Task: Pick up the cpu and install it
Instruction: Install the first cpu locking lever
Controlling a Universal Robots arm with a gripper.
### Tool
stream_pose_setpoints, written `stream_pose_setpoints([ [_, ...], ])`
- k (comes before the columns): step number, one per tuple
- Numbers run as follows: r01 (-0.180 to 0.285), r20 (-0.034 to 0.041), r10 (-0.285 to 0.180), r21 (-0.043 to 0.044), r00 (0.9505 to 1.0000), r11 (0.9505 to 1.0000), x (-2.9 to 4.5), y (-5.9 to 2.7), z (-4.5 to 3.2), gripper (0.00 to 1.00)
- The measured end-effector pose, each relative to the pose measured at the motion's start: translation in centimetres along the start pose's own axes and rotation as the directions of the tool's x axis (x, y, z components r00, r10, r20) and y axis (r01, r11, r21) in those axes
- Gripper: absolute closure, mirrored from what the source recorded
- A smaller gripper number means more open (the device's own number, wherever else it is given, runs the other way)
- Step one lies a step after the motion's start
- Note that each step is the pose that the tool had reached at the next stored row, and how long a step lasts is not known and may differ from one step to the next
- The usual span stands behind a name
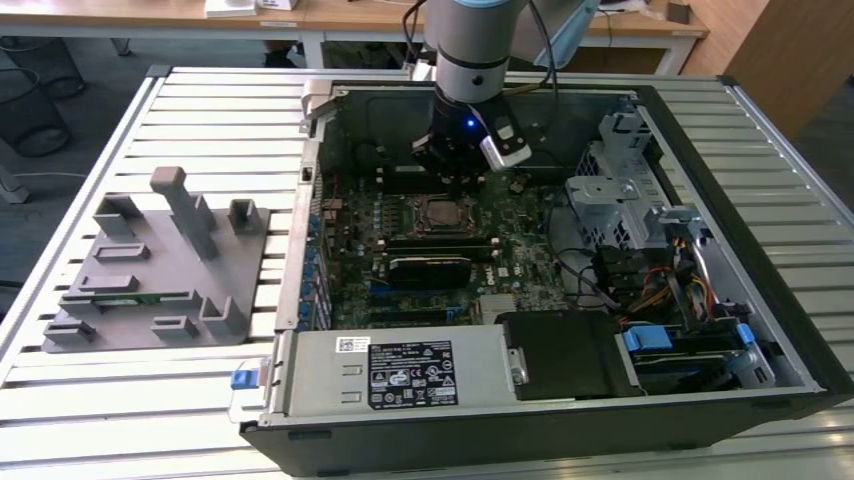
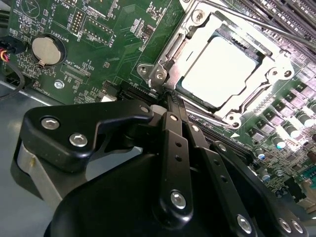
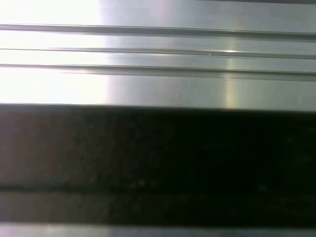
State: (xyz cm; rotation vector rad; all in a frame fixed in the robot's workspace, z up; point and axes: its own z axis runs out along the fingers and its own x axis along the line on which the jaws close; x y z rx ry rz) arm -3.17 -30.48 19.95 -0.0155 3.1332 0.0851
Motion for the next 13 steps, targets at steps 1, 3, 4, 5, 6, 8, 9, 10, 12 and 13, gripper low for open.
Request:
stream_pose_setpoints([
  [1, 0.000, 0.0000, 0.000, 0.0000, 1.0000, 1.0000, 0.00, 0.00, -0.01, 0.89],
  [3, 0.000, -0.0002, 0.000, 0.0001, 1.0000, 1.0000, 0.00, 0.00, -0.04, 0.89],
  [4, 0.000, -0.0001, 0.000, -0.0001, 1.0000, 1.0000, 0.00, 0.00, -0.04, 0.89],
  [5, 0.000, -0.0001, 0.000, 0.0001, 1.0000, 1.0000, 0.00, 0.00, -0.04, 0.89],
  [6, 0.000, -0.0002, 0.000, 0.0009, 1.0000, 1.0000, 0.00, 0.00, -0.04, 0.89],
  [8, 0.000, -0.0002, 0.000, 0.0034, 1.0000, 1.0000, -0.01, 0.00, 0.00, 0.89],
  [9, 0.000, -0.0002, 0.000, 0.0052, 1.0000, 1.0000, 0.00, 0.00, 0.05, 0.89],
  [10, 0.000, -0.0006, 0.000, 0.0071, 1.0000, 1.0000, 0.00, -0.01, 0.10, 0.89],
  [12, 0.000, -0.0003, 0.000, 0.0097, 1.0000, 1.0000, 0.00, -0.01, 0.26, 0.89],
  [13, 0.000, -0.0003, 0.000, 0.0116, 1.0000, 0.9999, 0.00, -0.02, 0.33, 0.89],
])
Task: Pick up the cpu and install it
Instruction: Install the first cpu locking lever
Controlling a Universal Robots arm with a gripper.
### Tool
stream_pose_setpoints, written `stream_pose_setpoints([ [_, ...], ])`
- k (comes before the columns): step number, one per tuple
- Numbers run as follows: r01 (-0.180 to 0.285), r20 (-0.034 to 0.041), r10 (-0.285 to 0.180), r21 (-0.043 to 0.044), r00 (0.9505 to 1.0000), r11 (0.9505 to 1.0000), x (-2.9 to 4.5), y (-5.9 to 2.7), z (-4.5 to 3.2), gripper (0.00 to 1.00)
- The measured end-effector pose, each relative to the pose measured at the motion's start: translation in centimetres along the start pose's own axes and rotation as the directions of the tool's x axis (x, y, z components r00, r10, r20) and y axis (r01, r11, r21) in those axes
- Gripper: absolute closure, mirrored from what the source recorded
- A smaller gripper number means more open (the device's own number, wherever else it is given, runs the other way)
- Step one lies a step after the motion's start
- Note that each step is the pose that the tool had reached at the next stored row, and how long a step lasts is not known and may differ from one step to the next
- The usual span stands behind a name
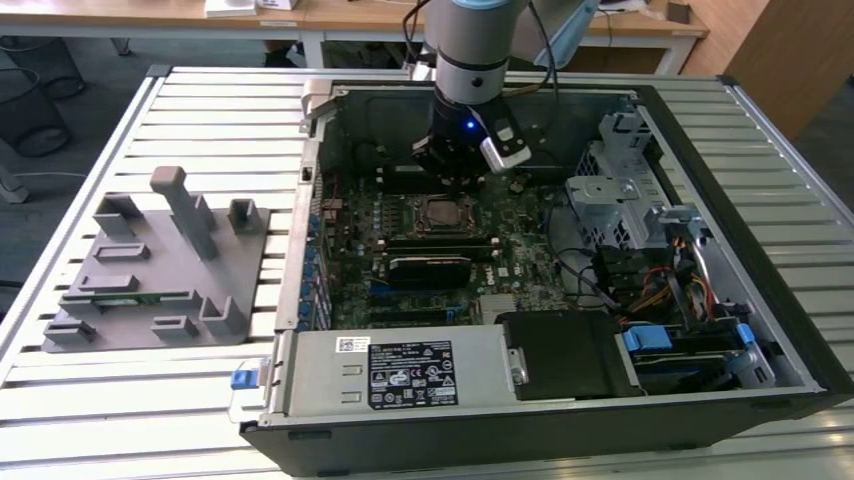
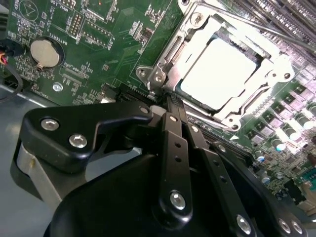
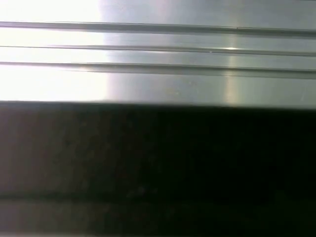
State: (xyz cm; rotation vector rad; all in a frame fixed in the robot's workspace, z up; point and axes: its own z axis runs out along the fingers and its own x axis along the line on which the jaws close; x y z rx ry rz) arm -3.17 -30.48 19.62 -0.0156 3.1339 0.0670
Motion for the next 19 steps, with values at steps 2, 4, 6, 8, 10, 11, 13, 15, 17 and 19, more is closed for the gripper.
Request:
stream_pose_setpoints([
  [2, 0.000, -0.0002, 0.000, 0.0025, 1.0000, 1.0000, 0.00, 0.00, 0.05, 0.89],
  [4, 0.000, -0.0002, 0.000, 0.0026, 1.0000, 1.0000, 0.00, -0.01, 0.04, 0.89],
  [6, 0.000, -0.0003, 0.000, 0.0019, 1.0000, 1.0000, 0.00, 0.01, -0.12, 0.89],
  [8, 0.000, -0.0016, 0.000, 0.0024, 1.0000, 1.0000, 0.00, 0.01, -0.39, 0.89],
  [10, 0.000, -0.0019, 0.000, 0.0022, 1.0000, 1.0000, 0.00, 0.02, -0.47, 0.89],
  [11, 0.000, -0.0019, 0.000, 0.0026, 1.0000, 1.0000, -0.01, 0.02, -0.47, 0.89],
  [13, 0.000, -0.0020, 0.000, 0.0091, 1.0000, 1.0000, 0.00, 0.02, -0.44, 0.89],
  [15, 0.000, -0.0022, 0.000, 0.0179, 1.0000, 0.9998, 0.00, 0.01, -0.33, 0.89],
  [17, 0.000, -0.0024, 0.000, 0.0259, 1.0000, 0.9997, 0.00, 0.00, -0.21, 0.89],
  [19, 0.000, -0.0028, 0.000, 0.0293, 1.0000, 0.9996, 0.00, -0.01, -0.11, 0.89],
])
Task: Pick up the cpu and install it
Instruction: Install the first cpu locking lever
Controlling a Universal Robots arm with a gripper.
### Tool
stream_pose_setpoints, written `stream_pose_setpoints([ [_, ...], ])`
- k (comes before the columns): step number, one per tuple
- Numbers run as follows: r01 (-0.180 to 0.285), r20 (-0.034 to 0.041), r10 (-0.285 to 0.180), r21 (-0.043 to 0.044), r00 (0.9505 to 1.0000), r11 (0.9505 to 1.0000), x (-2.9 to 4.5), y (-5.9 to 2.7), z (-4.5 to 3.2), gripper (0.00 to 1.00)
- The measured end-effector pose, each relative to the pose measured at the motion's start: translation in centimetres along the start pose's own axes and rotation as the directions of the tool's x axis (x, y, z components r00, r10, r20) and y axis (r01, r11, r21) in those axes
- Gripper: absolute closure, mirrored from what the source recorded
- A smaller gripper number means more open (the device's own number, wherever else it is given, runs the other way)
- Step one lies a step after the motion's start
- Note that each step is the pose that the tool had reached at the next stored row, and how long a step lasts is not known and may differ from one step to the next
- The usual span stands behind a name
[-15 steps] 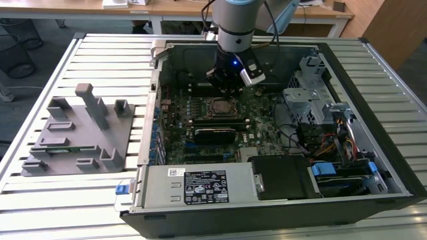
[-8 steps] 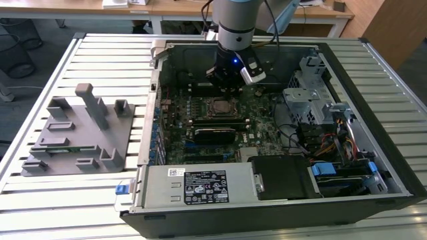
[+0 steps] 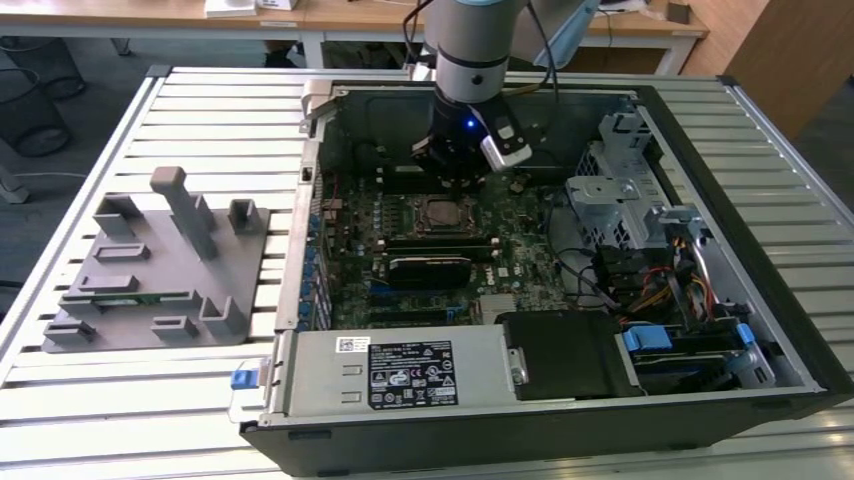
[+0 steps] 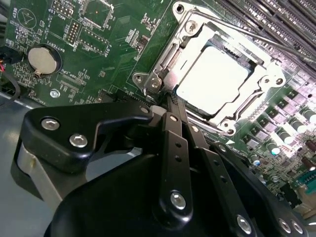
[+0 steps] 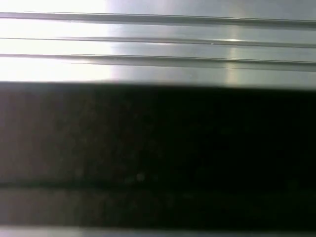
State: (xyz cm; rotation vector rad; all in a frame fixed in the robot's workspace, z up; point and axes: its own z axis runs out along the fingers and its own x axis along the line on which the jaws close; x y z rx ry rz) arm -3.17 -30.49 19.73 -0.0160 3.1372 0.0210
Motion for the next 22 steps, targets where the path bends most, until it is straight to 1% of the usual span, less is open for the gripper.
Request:
stream_pose_setpoints([
  [3, 0.000, 0.0004, 0.000, -0.0005, 1.0000, 1.0000, 0.00, 0.02, 0.04, 0.89],
  [5, 0.000, 0.0005, 0.000, -0.0042, 1.0000, 1.0000, 0.00, 0.02, 0.04, 0.89],
  [8, 0.000, 0.0004, 0.000, -0.0172, 1.0000, 0.9999, 0.00, 0.03, 0.06, 0.89],
  [16, 0.000, 0.0003, 0.000, -0.0584, 1.0000, 0.9983, 0.00, 0.04, 0.06, 0.89],
  [17, 0.000, 0.0003, 0.001, -0.0614, 1.0000, 0.9981, 0.00, 0.04, 0.04, 0.89],
  [19, -0.001, -0.0002, 0.001, -0.0618, 1.0000, 0.9981, 0.00, 0.04, -0.19, 0.89],
  [22, -0.001, -0.0008, 0.001, -0.0617, 1.0000, 0.9981, 0.00, 0.04, -0.78, 0.89],
])
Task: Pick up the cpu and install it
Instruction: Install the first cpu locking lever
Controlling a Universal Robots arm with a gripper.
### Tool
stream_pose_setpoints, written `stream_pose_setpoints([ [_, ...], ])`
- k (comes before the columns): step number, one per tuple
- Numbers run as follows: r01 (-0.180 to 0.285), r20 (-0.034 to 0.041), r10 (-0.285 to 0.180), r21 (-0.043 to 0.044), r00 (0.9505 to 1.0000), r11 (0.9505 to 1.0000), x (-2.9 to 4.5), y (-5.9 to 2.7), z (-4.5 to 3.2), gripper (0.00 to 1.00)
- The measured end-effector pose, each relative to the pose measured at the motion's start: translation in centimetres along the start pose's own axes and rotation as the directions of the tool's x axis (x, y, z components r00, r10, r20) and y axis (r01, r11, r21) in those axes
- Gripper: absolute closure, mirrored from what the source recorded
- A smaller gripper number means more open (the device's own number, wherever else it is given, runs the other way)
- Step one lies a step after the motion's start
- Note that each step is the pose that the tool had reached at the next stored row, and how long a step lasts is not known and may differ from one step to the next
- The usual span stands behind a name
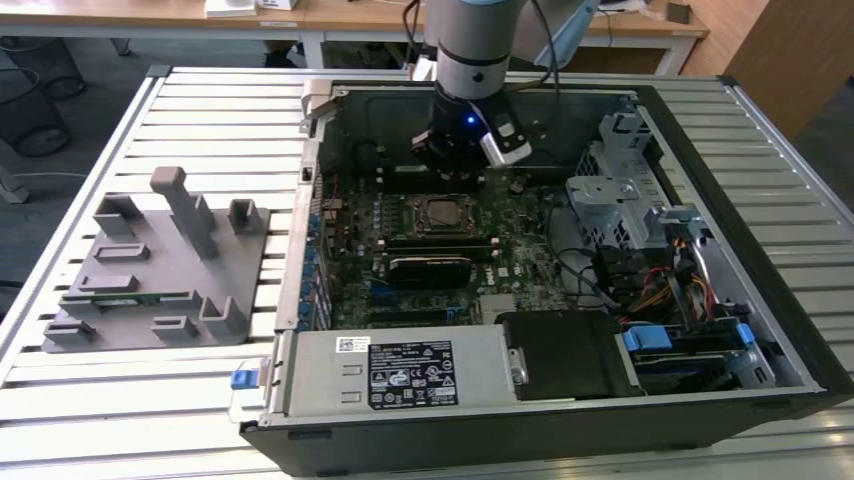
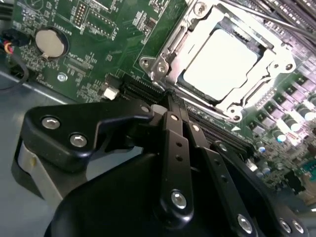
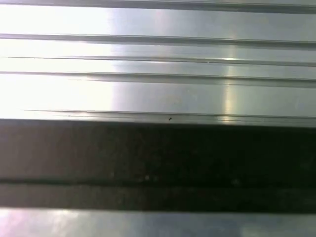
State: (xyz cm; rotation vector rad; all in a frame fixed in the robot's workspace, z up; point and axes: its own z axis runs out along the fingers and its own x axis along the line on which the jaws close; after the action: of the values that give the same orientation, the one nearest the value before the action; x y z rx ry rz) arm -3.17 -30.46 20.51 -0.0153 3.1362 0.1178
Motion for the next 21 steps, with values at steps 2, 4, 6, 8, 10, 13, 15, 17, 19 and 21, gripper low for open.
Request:
stream_pose_setpoints([
  [2, 0.000, -0.0002, 0.000, 0.0000, 1.0000, 1.0000, 0.00, 0.02, -0.24, 0.89],
  [4, 0.000, -0.0001, 0.000, -0.0003, 1.0000, 1.0000, -0.01, -0.04, -0.24, 0.89],
  [6, 0.000, -0.0001, 0.000, -0.0001, 1.0000, 1.0000, 0.00, -0.17, -0.25, 0.89],
  [8, 0.000, -0.0002, 0.000, -0.0001, 1.0000, 1.0000, 0.00, -0.29, -0.26, 0.89],
  [10, 0.000, -0.0001, 0.000, -0.0001, 1.0000, 1.0000, 0.00, -0.37, -0.27, 0.89],
  [13, 0.000, -0.0002, 0.000, -0.0001, 1.0000, 1.0000, 0.00, -0.46, -0.27, 0.89],
  [15, 0.000, -0.0002, 0.000, 0.0000, 1.0000, 1.0000, 0.00, -0.52, -0.28, 0.89],
  [17, 0.000, -0.0002, 0.000, -0.0001, 1.0000, 1.0000, 0.00, -0.58, -0.28, 0.89],
  [19, 0.000, -0.0002, 0.000, -0.0001, 1.0000, 1.0000, 0.00, -0.64, -0.29, 0.89],
  [21, 0.000, -0.0002, 0.000, -0.0001, 1.0000, 1.0000, 0.00, -0.70, -0.29, 0.89],
])
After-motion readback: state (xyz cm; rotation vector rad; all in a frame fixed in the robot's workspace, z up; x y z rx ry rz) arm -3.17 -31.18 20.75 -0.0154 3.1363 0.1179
